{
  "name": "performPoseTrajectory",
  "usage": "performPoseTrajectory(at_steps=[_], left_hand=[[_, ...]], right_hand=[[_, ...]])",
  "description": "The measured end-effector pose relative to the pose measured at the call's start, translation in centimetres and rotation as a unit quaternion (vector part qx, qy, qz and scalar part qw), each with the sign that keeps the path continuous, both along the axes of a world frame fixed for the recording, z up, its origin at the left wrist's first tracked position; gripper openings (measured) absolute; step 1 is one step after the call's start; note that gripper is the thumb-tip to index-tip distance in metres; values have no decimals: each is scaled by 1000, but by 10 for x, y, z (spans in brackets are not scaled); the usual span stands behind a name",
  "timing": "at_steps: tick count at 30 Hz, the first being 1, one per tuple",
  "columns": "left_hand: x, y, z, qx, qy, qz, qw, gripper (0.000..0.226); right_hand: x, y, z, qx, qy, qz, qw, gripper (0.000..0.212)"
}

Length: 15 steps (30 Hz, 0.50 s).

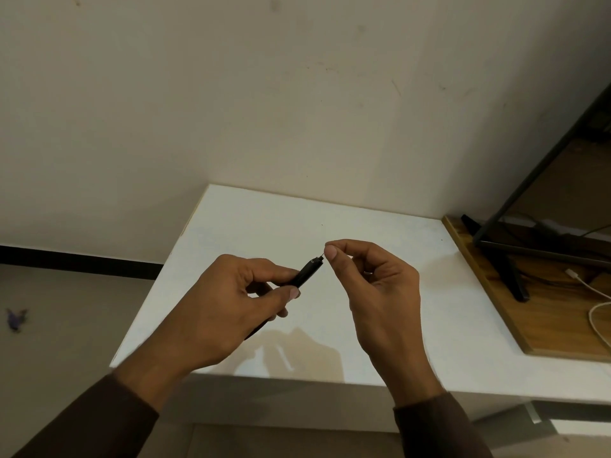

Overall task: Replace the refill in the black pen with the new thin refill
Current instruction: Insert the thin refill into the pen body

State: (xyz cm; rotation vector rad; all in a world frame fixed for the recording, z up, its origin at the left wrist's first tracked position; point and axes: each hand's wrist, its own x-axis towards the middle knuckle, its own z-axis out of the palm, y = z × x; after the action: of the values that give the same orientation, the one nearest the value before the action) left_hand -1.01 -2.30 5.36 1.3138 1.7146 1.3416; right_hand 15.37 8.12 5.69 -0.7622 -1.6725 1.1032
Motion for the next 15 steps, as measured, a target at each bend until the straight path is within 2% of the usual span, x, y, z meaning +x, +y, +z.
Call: performPoseTrajectory(at_steps=[15], left_hand=[[-3, 0, 1, 0, -9, 8, 1000, 20]], right_hand=[[-1, -2, -3, 32, -29, 22, 999, 11]])
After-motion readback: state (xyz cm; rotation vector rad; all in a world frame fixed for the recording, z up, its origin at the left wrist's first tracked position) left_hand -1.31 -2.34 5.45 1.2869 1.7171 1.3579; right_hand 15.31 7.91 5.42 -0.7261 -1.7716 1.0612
